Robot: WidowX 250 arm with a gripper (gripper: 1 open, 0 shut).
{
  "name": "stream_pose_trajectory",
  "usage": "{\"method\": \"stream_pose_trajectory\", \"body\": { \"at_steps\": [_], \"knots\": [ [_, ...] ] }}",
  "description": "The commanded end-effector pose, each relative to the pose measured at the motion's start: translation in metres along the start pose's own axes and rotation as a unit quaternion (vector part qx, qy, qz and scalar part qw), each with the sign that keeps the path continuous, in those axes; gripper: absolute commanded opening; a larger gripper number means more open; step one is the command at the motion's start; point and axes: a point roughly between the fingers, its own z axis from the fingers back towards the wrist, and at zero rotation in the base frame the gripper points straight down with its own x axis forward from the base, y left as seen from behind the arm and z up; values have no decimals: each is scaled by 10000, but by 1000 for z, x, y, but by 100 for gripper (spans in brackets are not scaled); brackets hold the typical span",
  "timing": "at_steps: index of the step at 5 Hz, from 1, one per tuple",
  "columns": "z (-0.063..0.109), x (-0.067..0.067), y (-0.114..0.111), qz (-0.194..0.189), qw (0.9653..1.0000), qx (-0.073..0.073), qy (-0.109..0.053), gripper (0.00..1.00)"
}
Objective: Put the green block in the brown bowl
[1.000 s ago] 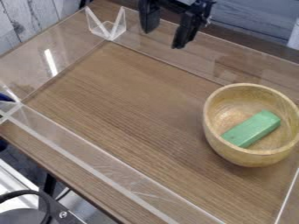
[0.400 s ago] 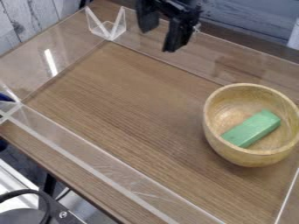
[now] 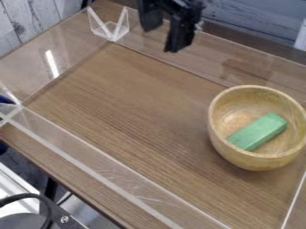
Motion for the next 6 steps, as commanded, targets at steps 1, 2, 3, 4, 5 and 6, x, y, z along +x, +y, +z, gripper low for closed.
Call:
{"method": "stream_pose_trajectory", "body": {
  "at_steps": [1,2,3,4,5,6],
  "knots": [
    [9,19,-9,177,9997,147,9,100],
    [6,17,-13,433,9983,204,342,100],
    [9,7,-1,828,9963,102,201,100],
    [13,-3,13,1216,9925,27,85,100],
    [17,-6,14,1549,9868,376,-282,100],
    [18,5,4,1762,9799,635,-692,100]
  ]
}}
